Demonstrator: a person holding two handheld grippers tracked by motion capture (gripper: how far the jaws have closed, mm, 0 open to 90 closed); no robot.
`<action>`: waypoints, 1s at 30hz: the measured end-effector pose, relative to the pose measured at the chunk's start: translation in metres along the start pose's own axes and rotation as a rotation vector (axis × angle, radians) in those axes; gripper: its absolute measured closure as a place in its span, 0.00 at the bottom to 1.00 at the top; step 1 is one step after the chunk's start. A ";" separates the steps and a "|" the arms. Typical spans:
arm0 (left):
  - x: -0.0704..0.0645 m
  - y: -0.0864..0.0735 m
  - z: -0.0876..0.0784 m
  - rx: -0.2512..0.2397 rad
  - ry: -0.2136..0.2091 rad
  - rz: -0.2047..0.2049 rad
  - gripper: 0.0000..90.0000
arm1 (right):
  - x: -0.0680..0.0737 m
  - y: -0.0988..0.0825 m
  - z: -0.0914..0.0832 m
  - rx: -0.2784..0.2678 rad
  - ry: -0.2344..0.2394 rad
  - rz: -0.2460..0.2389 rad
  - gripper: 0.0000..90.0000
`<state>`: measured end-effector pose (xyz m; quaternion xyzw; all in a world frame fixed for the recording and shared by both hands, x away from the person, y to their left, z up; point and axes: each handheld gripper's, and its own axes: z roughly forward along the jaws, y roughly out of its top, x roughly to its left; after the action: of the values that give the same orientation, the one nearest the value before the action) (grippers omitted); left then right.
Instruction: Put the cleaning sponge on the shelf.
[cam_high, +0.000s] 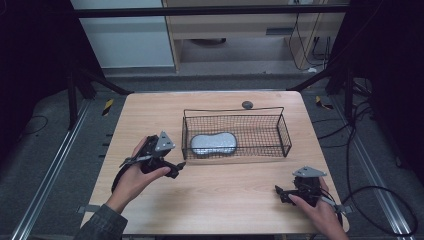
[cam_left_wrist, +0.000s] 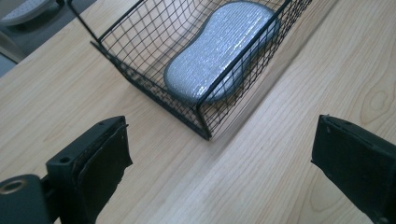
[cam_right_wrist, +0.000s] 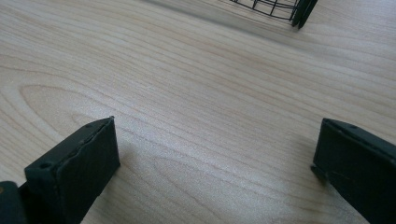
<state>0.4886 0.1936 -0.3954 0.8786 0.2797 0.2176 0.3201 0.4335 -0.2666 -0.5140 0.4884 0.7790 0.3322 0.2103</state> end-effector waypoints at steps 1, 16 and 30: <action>0.001 -0.003 -0.001 0.004 0.005 -0.001 0.04 | 0.000 0.000 0.000 0.000 0.000 0.000 0.00; 0.033 -0.044 0.007 0.052 0.029 -0.103 0.04 | 0.000 0.000 0.000 0.000 -0.003 0.003 0.00; 0.069 -0.079 0.039 0.118 0.038 -0.178 0.04 | 0.000 0.000 -0.001 0.001 0.001 -0.002 0.00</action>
<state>0.5341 0.2704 -0.4627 0.8633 0.3749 0.1882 0.2806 0.4328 -0.2667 -0.5138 0.4875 0.7797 0.3321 0.2098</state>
